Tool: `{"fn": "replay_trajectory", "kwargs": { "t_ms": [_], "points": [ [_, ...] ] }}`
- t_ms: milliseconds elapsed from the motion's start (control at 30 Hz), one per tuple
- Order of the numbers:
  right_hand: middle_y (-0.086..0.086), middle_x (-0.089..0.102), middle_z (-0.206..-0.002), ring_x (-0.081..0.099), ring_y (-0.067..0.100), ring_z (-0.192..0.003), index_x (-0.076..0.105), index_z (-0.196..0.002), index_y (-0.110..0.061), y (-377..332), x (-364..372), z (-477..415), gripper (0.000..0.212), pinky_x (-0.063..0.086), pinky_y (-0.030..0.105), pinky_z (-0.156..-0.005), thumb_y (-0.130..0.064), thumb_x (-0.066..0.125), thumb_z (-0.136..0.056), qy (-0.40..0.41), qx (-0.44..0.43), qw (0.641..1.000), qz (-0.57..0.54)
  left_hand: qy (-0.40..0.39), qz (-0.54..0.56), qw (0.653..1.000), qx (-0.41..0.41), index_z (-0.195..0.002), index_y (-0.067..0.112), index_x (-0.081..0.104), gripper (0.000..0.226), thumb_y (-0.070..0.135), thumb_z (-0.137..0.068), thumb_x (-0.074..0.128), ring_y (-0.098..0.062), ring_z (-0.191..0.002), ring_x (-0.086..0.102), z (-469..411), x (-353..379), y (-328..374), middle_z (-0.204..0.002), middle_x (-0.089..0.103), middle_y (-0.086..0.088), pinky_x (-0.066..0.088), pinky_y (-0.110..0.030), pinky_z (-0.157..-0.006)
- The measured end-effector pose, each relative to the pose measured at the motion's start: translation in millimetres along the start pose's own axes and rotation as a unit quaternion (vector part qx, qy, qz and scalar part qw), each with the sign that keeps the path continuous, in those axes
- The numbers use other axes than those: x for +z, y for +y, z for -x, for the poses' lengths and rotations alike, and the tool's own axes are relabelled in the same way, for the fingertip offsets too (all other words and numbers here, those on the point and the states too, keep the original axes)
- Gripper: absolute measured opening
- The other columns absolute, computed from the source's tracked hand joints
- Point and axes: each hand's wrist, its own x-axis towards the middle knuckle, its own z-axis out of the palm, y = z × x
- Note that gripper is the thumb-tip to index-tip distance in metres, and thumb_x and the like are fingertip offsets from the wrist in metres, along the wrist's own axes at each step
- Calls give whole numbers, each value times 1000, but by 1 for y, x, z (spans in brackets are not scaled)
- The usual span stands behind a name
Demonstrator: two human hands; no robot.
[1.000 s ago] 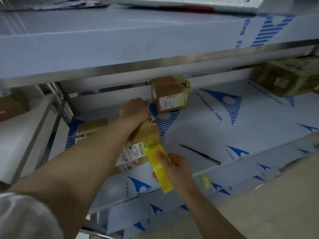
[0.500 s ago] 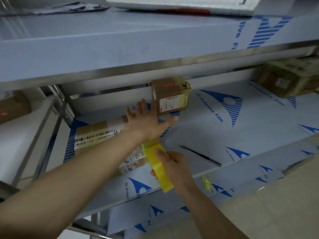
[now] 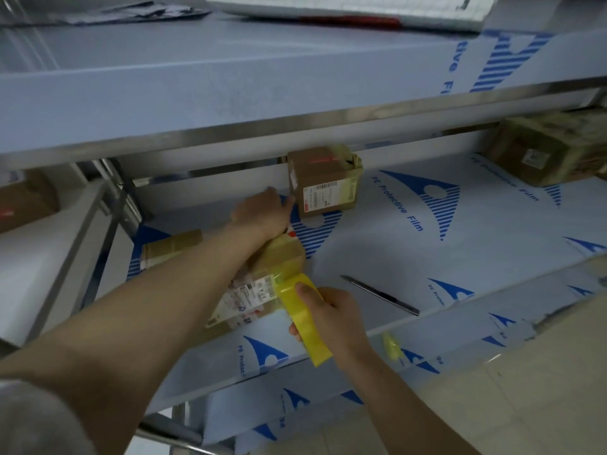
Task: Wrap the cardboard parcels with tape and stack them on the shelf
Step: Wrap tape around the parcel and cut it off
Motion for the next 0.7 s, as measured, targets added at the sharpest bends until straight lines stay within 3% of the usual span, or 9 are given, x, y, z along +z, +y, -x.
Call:
{"fn": "replay_trajectory", "kwargs": {
  "t_ms": [167,267,300,433,533,600,633,667,700],
  "points": [
    [7,69,-57,63,11,-45,62,-64,-13,-5,0,-3,36,54,29,-55,-35,56,-92,-1,6,1000,10,-2,87,995,-55,-94,12,58,42,46,-100,33,-19,-82,52,-20,6,-13,-108,64,-11,37,-30,-69],
    [5,69,-55,63,10,-44,62,-64,-15,-6,0,-2,36,54,26,-53,-36,56,-92,-5,4,1000,20,-27,166,982,-88,-102,6,61,65,59,-97,23,-23,-89,56,-29,2,-18,-107,62,-14,41,-34,-79],
    [5,69,-55,63,11,-45,61,-63,-15,-6,1,-1,36,54,27,-53,-36,56,-92,-6,3,1000,22,-23,169,980,-99,-95,7,61,70,62,-96,19,-22,-84,55,-31,2,-20,-100,61,-14,40,-35,-80],
    [6,69,-56,64,14,-48,61,-62,-16,-8,0,-5,35,56,33,-58,-35,57,-92,-6,12,1000,15,77,15,995,-59,-61,15,46,63,59,-98,18,-14,-55,43,-22,6,-8,-65,52,-4,27,-27,-49],
    [6,69,-56,63,15,-48,61,-61,-16,-8,0,-4,36,56,34,-59,-35,56,-92,-3,16,1000,11,114,-72,991,23,-55,18,45,68,60,-96,11,-13,-50,40,-12,-1,3,-58,50,-1,25,-25,-50],
    [7,69,-56,62,14,-46,62,-62,-15,-7,1,-3,37,55,31,-56,-35,56,-92,-5,11,1000,17,110,-93,988,64,-53,19,50,78,71,-88,2,-16,-59,47,-1,-5,4,-63,57,-3,33,-30,-67],
    [7,69,-56,62,14,-45,62,-62,-15,-7,1,-3,36,55,31,-55,-35,56,-91,-6,12,1000,17,87,-97,988,77,-60,19,56,85,79,-80,0,-22,-73,55,7,-3,4,-72,61,-5,34,-37,-79],
    [7,69,-57,62,15,-45,62,-61,-14,-8,1,-3,37,54,31,-56,-34,55,-91,-6,16,1000,10,52,-105,989,87,-80,17,64,95,87,-71,0,-28,-95,56,17,1,6,-91,62,-12,33,-42,-89],
    [8,69,-57,61,16,-46,62,-61,-13,-10,1,-5,37,54,31,-57,-34,55,-91,-6,21,1000,4,12,-113,990,89,-114,14,60,109,92,-64,3,-33,-118,47,27,5,7,-121,56,-19,30,-46,-100]
  ]
}}
